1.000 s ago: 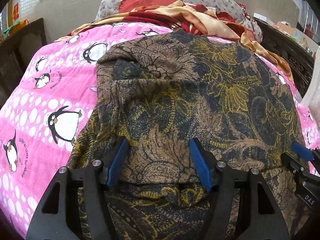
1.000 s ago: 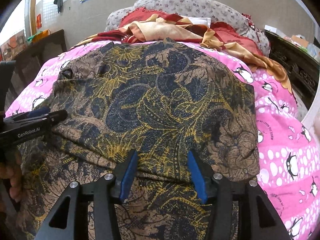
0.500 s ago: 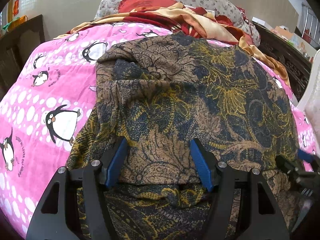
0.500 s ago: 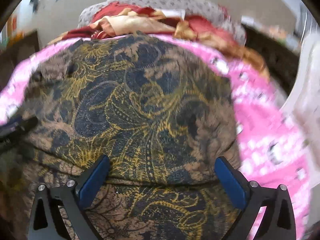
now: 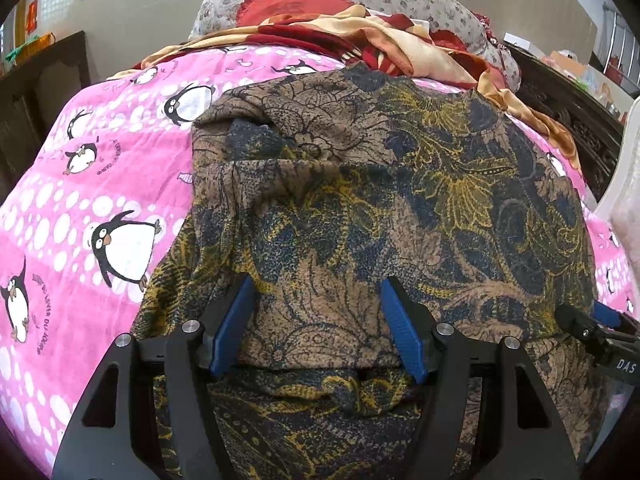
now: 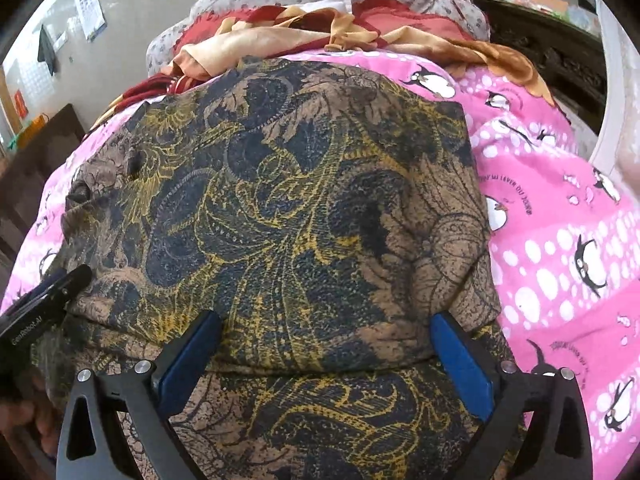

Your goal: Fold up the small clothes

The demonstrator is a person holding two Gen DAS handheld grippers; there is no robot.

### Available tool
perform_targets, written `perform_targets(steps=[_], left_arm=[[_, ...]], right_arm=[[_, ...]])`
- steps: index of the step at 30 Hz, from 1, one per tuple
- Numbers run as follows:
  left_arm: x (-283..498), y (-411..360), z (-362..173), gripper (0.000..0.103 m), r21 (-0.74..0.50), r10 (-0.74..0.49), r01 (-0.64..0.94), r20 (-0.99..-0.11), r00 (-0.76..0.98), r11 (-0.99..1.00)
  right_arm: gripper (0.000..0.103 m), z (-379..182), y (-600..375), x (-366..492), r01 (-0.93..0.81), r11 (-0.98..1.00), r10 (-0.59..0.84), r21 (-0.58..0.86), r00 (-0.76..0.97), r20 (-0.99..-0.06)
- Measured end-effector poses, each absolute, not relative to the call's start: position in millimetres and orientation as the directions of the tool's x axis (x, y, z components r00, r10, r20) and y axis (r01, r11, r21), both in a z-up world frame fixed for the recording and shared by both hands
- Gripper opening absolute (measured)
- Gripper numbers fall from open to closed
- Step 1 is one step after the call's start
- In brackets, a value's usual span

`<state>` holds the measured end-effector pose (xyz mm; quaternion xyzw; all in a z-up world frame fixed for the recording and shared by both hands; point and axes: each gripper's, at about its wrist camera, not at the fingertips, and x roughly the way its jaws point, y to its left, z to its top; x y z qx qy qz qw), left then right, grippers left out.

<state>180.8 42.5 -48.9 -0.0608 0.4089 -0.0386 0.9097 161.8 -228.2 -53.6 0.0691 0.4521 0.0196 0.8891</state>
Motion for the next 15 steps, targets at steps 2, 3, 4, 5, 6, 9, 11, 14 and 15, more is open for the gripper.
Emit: perform_targets(steps=[2, 3, 4, 5, 6, 9, 11, 14, 15], left_arm=[[180.8, 40.9, -49.2, 0.066, -0.14, -0.118, 0.02, -0.739, 0.663, 0.99], [180.8, 39.9, -49.3, 0.066, -0.134, -0.113, 0.019, -0.74, 0.663, 0.991], [181.0, 39.1, -49.4, 0.066, -0.13, -0.11, 0.019, -0.741, 0.663, 0.991], [181.1, 39.3, -49.3, 0.066, -0.131, -0.111, 0.019, -0.74, 0.663, 0.991], [181.4, 39.6, -49.3, 0.066, -0.135, -0.114, 0.02, -0.74, 0.663, 0.991], [181.6, 40.2, -49.5, 0.066, -0.133, -0.112, 0.02, -0.74, 0.663, 0.991], [181.5, 41.0, -49.5, 0.066, -0.132, -0.111, 0.019, -0.74, 0.663, 0.991], [181.4, 40.7, -49.5, 0.066, -0.129, -0.11, 0.02, -0.741, 0.663, 0.991], [181.8, 41.1, -49.4, 0.066, -0.13, -0.11, 0.02, -0.741, 0.663, 0.991]], right_arm=[[0.103, -53.9, -230.7, 160.9, 0.028, 0.987, 0.11, 0.157, 0.594, -0.797], [0.103, -54.2, -231.3, 160.1, 0.029, 0.988, 0.105, 0.152, 0.593, -0.798], [0.103, -54.4, -230.5, 160.3, 0.029, 0.99, 0.097, 0.141, 0.592, -0.8], [0.103, -54.6, -230.2, 160.5, 0.029, 0.99, 0.093, 0.136, 0.591, -0.801], [0.103, -54.5, -228.5, 161.5, 0.029, 0.99, 0.093, 0.137, 0.591, -0.801], [0.103, -53.9, -228.0, 161.8, 0.029, 0.989, 0.098, 0.142, 0.592, -0.8], [0.103, -54.0, -228.6, 161.5, 0.029, 0.99, 0.096, 0.14, 0.591, -0.801], [0.103, -53.8, -227.1, 161.7, 0.029, 0.99, 0.097, 0.141, 0.591, -0.801], [0.103, -54.0, -228.3, 161.7, 0.029, 0.99, 0.096, 0.14, 0.591, -0.801]])
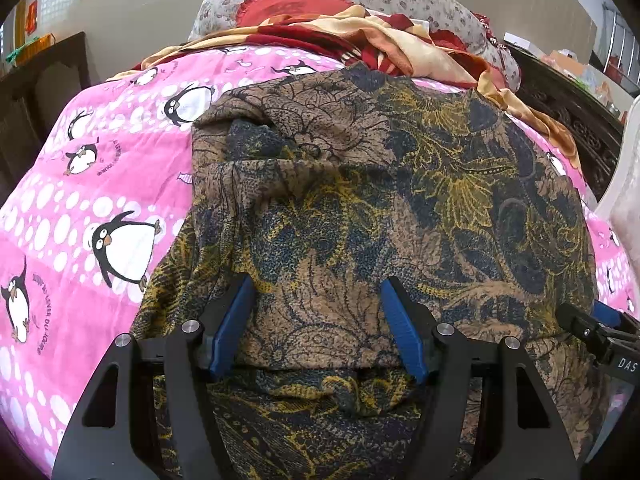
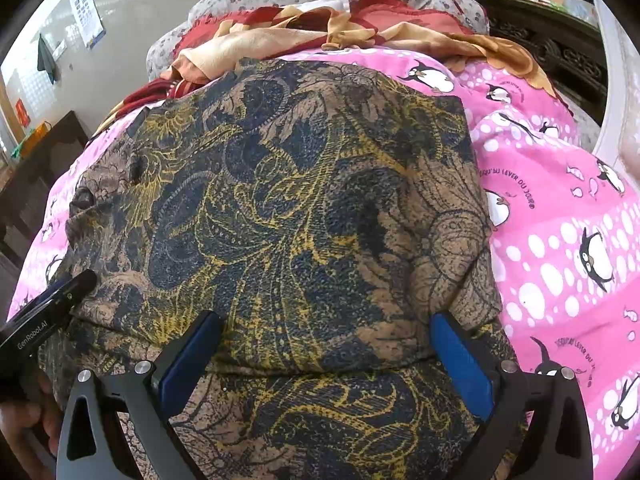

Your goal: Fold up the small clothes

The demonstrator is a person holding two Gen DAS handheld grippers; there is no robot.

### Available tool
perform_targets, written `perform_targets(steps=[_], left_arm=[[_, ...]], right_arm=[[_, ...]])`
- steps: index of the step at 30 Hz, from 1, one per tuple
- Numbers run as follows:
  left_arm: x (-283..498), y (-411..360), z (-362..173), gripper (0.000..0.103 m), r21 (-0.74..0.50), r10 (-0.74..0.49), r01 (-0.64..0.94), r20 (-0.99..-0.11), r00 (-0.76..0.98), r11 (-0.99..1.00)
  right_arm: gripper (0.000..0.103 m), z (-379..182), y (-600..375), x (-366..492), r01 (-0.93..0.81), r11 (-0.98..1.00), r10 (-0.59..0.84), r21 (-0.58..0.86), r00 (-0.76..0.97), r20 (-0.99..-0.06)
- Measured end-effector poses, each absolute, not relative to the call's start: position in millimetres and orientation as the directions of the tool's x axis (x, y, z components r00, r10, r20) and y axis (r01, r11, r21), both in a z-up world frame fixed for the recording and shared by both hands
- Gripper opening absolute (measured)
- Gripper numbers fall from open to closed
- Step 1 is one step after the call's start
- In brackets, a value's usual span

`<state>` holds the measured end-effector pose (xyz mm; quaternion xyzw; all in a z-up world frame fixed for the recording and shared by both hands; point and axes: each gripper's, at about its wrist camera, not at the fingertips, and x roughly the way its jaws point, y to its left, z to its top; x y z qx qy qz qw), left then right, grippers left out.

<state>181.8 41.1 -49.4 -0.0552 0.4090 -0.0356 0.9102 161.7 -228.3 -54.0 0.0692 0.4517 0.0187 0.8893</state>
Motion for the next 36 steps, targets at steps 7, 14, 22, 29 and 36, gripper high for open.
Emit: perform_targets(steps=[7, 14, 22, 29, 36], left_arm=[[181, 40, -49, 0.066, -0.133, -0.112, 0.019, -0.741, 0.662, 0.991], [182, 37, -50, 0.071, -0.114, -0.105, 0.028, -0.747, 0.656, 0.993], [187, 30, -50, 0.085, -0.1, -0.117, 0.063, -0.761, 0.638, 0.993], [189, 26, -51, 0.089, -0.087, -0.111, 0.069, -0.768, 0.631, 0.994], [193, 20, -52, 0.092, -0.04, -0.079, 0.076, -0.782, 0.619, 0.996]], right_arm=[[0.103, -54, -228, 162, 0.03, 0.99, 0.097, 0.141, 0.591, -0.801], [0.103, -54, -228, 162, 0.03, 0.99, 0.097, 0.141, 0.591, -0.801], [0.103, -54, -228, 161, 0.03, 0.99, 0.096, 0.141, 0.592, -0.801], [0.103, -53, -232, 162, 0.017, 0.985, 0.128, 0.17, 0.588, -0.799], [0.103, -54, -232, 164, -0.017, 0.99, 0.128, 0.143, 0.547, -0.827]])
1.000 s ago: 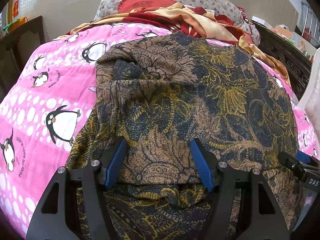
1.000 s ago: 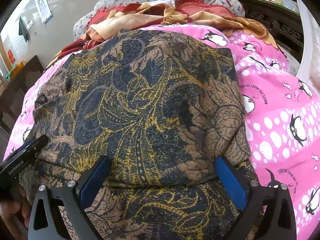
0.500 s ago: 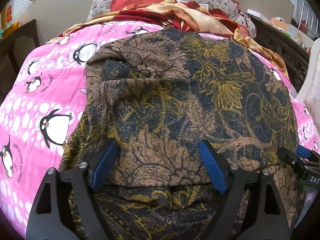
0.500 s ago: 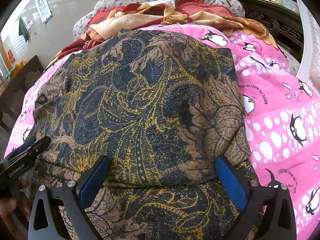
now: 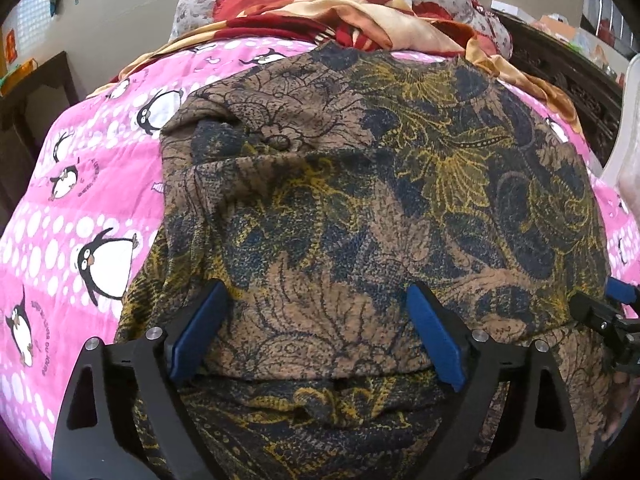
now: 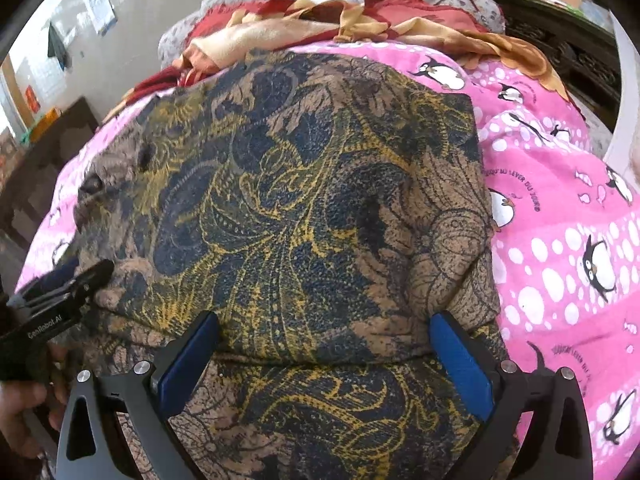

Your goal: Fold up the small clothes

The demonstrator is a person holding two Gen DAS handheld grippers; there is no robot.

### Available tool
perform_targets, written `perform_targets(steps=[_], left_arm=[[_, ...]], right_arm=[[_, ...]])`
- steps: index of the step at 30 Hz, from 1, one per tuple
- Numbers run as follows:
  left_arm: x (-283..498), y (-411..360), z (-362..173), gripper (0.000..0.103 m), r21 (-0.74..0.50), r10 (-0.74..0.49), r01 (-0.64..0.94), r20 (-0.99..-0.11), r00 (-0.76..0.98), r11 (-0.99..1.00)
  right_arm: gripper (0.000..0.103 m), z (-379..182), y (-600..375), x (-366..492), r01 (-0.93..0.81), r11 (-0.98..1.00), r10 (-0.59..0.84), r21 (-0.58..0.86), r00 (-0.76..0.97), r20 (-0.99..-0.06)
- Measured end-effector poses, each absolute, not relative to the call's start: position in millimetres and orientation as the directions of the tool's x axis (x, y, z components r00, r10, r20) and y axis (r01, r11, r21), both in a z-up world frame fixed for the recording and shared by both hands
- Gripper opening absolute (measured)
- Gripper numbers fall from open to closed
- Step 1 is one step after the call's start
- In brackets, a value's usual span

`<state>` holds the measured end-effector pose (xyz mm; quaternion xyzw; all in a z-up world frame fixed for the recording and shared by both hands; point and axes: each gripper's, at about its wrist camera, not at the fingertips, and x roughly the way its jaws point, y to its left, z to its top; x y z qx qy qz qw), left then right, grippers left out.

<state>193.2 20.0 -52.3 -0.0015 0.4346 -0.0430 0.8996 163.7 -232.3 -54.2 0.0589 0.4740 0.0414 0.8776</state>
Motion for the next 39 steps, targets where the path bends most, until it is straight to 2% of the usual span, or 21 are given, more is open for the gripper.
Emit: perform_targets(steps=[9, 14, 18, 21, 24, 30, 35, 39], left_arm=[[166, 37, -24, 0.092, -0.041, -0.123, 0.146, -0.78, 0.614, 0.988], [108, 96, 8, 0.092, -0.001, -0.125, 0.196, -0.771, 0.624, 0.981], [54, 142, -1, 0.092, -0.099, -0.194, 0.197, -0.81, 0.554, 0.975], [16, 142, -12, 0.092, -0.125, -0.217, 0.209, -0.835, 0.505, 0.97], [-21, 136, -25, 0.092, -0.21, -0.301, 0.245, -0.85, 0.433, 0.947], [-50, 144, -37, 0.092, -0.32, -0.38, 0.212, -0.847, 0.373, 0.923], [-61, 155, -41, 0.092, -0.477, -0.503, 0.16, -0.823, 0.264, 0.864], [-65, 154, -41, 0.092, -0.49, -0.52, 0.175, -0.817, 0.25, 0.854]], right_arm=[[0.103, -50, -231, 161, -0.08, 0.989, 0.151, 0.128, 0.505, -0.85], [0.102, -11, -237, 85, -0.19, 0.974, 0.212, 0.124, 0.565, -0.798], [0.102, -24, -236, 31, -0.267, 0.955, 0.253, 0.13, 0.5, -0.828], [0.103, -47, -230, 7, -0.271, 0.951, 0.263, 0.151, 0.443, -0.857], [0.103, -55, -218, -10, -0.282, 0.959, 0.189, 0.034, 0.543, -0.818], [0.103, -56, -224, -8, -0.239, 0.97, 0.183, 0.051, 0.572, -0.799], [0.103, -56, -224, -9, -0.237, 0.97, 0.183, 0.051, 0.578, -0.795], [0.103, -56, -224, -10, -0.238, 0.97, 0.184, 0.052, 0.578, -0.795]])
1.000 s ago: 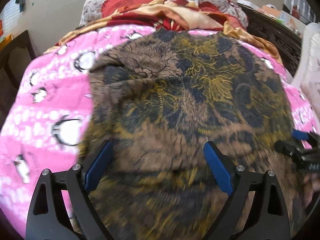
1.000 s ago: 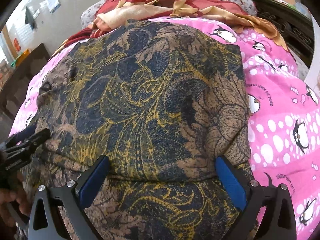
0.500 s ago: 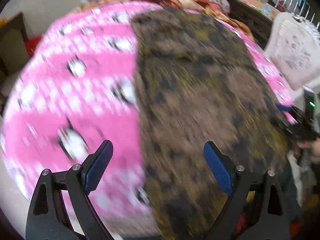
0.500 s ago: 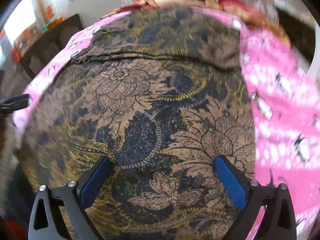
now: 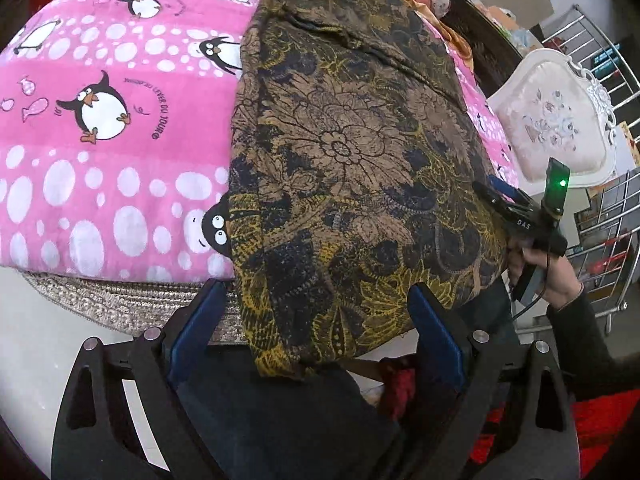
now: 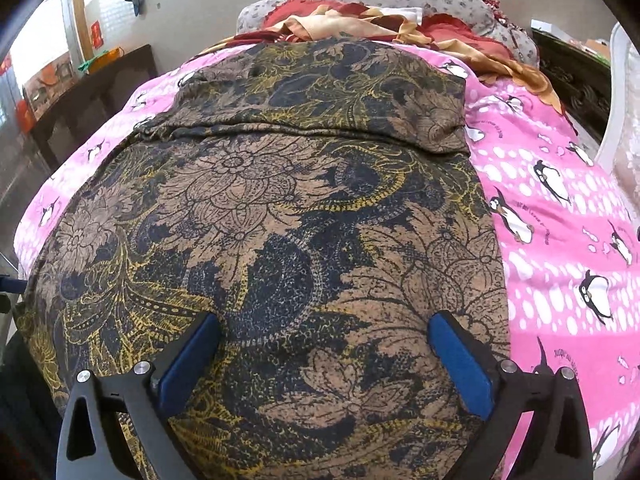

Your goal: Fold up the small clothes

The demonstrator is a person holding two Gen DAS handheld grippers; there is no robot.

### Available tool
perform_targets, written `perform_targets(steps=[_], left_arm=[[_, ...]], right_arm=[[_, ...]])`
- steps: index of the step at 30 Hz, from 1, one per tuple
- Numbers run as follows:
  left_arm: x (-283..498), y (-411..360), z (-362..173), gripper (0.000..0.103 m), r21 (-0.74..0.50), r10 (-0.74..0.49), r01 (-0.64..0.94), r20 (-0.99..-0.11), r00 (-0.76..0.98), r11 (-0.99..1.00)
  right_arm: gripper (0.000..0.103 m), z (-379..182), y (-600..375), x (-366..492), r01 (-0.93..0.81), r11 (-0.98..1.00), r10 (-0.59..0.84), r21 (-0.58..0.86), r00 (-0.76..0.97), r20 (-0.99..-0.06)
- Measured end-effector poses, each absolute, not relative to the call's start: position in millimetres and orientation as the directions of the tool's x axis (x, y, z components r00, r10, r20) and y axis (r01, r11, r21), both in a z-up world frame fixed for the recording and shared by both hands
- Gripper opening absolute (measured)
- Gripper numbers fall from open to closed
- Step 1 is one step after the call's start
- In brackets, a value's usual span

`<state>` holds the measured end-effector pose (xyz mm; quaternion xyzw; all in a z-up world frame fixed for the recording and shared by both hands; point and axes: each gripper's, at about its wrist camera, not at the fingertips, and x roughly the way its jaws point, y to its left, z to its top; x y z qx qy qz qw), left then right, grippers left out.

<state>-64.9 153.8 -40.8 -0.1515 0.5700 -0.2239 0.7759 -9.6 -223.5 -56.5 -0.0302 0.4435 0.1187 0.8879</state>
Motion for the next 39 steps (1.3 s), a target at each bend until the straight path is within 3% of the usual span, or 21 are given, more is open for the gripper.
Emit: perform_targets(steps=[4, 13, 15, 17, 22, 24, 27, 29, 31, 33, 34, 35, 39], left_arm=[[-59, 151, -45, 0.092, -0.613, -0.641, 0.189, -0.744, 0.189, 0.767], [-64, 140, -40, 0.084, -0.642, -0.694, 0.274, -0.698, 0.177, 0.716], [-62, 136, -47, 0.065, -0.589, -0.639, 0.265, -0.748, 0.178, 0.763], [-66, 133, -45, 0.059, -0.531, -0.593, 0.289, -0.779, 0.203, 0.797], [-69, 130, -46, 0.026, -0.401, -0.482, 0.313, -0.84, 0.248, 0.861], [-70, 131, -48, 0.019, -0.37, -0.451, 0.304, -0.852, 0.266, 0.878], [-74, 131, -48, 0.018, -0.349, -0.433, 0.298, -0.854, 0.289, 0.888], [-78, 134, -48, 0.018, -0.356, -0.439, 0.293, -0.847, 0.298, 0.887], [-80, 135, -49, 0.018, -0.385, -0.463, 0.288, -0.836, 0.293, 0.877], [-81, 136, -49, 0.018, -0.423, -0.497, 0.286, -0.823, 0.276, 0.86], [-82, 135, -49, 0.018, -0.441, -0.514, 0.291, -0.815, 0.266, 0.849], [-82, 132, -48, 0.018, -0.455, -0.529, 0.298, -0.809, 0.257, 0.839], [-82, 123, -49, 0.018, -0.506, -0.585, 0.327, -0.781, 0.218, 0.798]], right_arm=[[0.103, -52, -228, -14, -0.246, 0.968, 0.191, 0.054, 0.575, -0.795], [0.103, -15, -289, -73, -0.161, 0.984, 0.164, 0.071, 0.69, -0.705], [0.103, -15, -308, -90, -0.146, 0.983, 0.18, 0.109, 0.697, -0.694], [0.103, -19, -325, -107, -0.147, 0.973, 0.23, 0.179, 0.692, -0.684], [0.103, -39, -339, -125, -0.195, 0.935, 0.35, 0.297, 0.645, -0.679], [0.101, -46, -339, -123, -0.199, 0.917, 0.39, 0.347, 0.634, -0.668], [0.095, -56, -339, -116, -0.259, 0.855, 0.507, 0.449, 0.6, -0.619], [0.079, -64, -341, -109, -0.267, 0.825, 0.552, 0.499, 0.572, -0.607], [0.079, -66, -346, -106, -0.296, 0.786, 0.603, 0.543, 0.562, -0.566], [0.073, -69, -355, -105, -0.299, 0.733, 0.658, 0.611, 0.542, -0.523], [0.056, -70, -357, -105, -0.316, 0.683, 0.706, 0.658, 0.516, -0.485], [0.051, -71, -358, -106, -0.328, 0.644, 0.743, 0.691, 0.486, -0.461], [0.051, -82, -355, -106, -0.309, 0.614, 0.768, 0.726, 0.445, -0.46]])
